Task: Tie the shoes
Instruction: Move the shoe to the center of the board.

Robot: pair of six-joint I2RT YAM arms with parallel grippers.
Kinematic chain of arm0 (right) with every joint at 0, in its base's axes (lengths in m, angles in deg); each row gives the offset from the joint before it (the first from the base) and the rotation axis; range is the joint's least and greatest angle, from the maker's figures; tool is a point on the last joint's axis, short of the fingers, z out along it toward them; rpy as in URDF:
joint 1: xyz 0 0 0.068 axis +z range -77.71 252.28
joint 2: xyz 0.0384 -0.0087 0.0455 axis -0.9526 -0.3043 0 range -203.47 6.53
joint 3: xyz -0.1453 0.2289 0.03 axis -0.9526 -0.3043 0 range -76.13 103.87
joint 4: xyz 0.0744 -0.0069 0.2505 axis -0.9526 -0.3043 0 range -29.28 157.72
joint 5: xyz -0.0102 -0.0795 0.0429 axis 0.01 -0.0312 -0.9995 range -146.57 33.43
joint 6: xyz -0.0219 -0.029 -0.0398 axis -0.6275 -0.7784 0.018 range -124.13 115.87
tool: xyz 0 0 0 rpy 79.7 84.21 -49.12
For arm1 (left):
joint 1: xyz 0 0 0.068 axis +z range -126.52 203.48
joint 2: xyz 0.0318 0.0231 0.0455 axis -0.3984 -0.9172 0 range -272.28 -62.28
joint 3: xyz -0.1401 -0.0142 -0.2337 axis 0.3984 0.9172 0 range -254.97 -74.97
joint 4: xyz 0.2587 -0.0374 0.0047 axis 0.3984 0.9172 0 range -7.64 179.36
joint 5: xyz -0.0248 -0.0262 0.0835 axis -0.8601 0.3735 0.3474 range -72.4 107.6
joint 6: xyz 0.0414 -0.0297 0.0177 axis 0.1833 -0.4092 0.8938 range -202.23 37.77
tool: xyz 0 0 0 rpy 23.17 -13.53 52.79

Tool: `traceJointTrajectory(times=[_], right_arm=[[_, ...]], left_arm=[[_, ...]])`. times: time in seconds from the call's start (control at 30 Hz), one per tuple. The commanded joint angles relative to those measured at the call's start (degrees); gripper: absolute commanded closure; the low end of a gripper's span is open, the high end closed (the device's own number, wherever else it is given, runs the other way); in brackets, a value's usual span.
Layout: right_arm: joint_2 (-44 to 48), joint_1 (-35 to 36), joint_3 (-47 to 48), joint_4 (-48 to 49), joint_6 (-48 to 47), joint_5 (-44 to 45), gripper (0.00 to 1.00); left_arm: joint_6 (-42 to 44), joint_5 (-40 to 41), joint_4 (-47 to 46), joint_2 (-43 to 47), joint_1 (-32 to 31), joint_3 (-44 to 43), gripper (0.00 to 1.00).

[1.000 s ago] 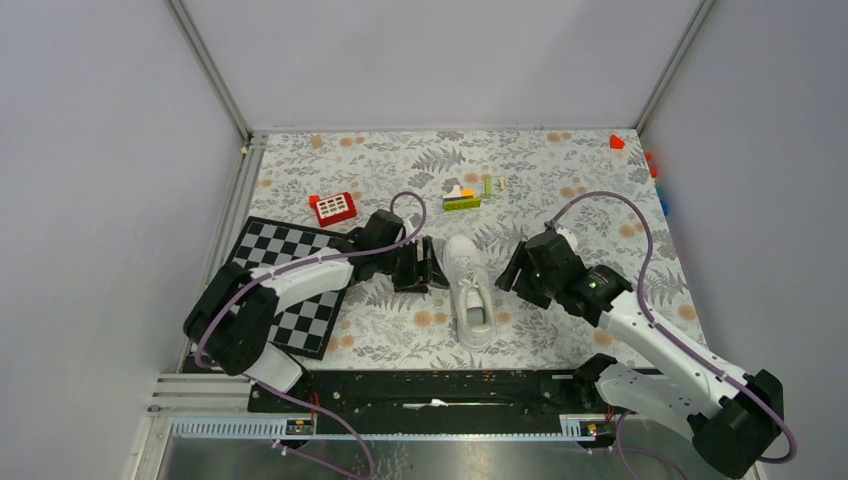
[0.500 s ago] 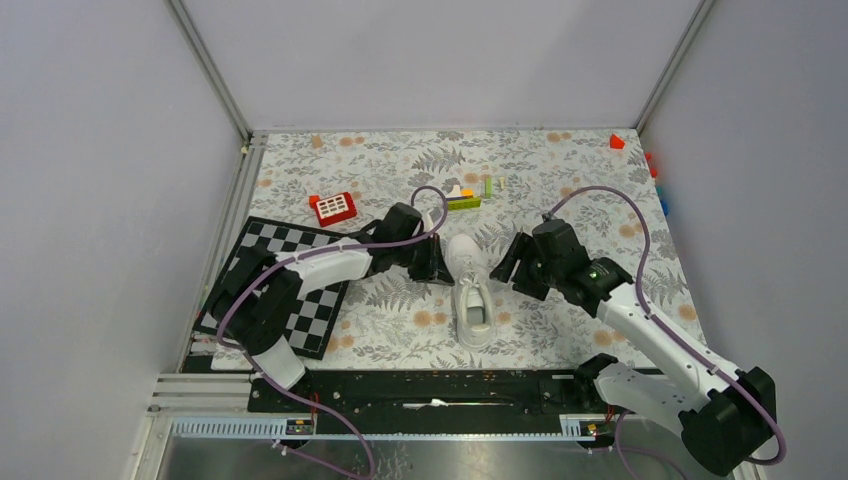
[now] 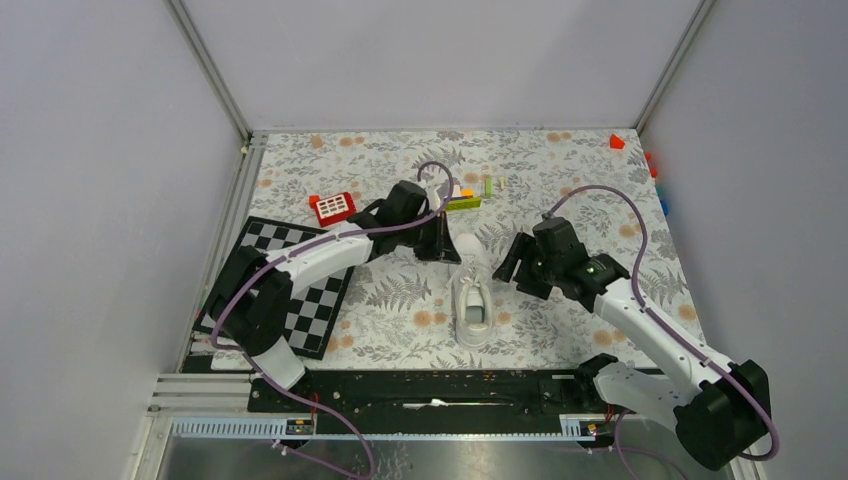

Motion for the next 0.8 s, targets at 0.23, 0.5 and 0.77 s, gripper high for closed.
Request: traceJointTrajectory(times=[0.23,0.5,0.77], right_arm=[[-1.43,-1.10,4.07,2.68,-4.71,-2.11,0.30],[-9.65,-1.25,5.69,6.89,-8.42,-13.83,0.41],[-11.71,-1.20,5.91,8.51,-8.00,-11.65,0.75]], left_arm=[[3.76,-0.86,4.23,3.06,-0.15,-11.75,1.00],[3.06,-1.32,11.17,4.17,-0.11,-12.09,0.73],[-0.62,-5.57,9.37,3.03,-0.17,-4.43,0.38]])
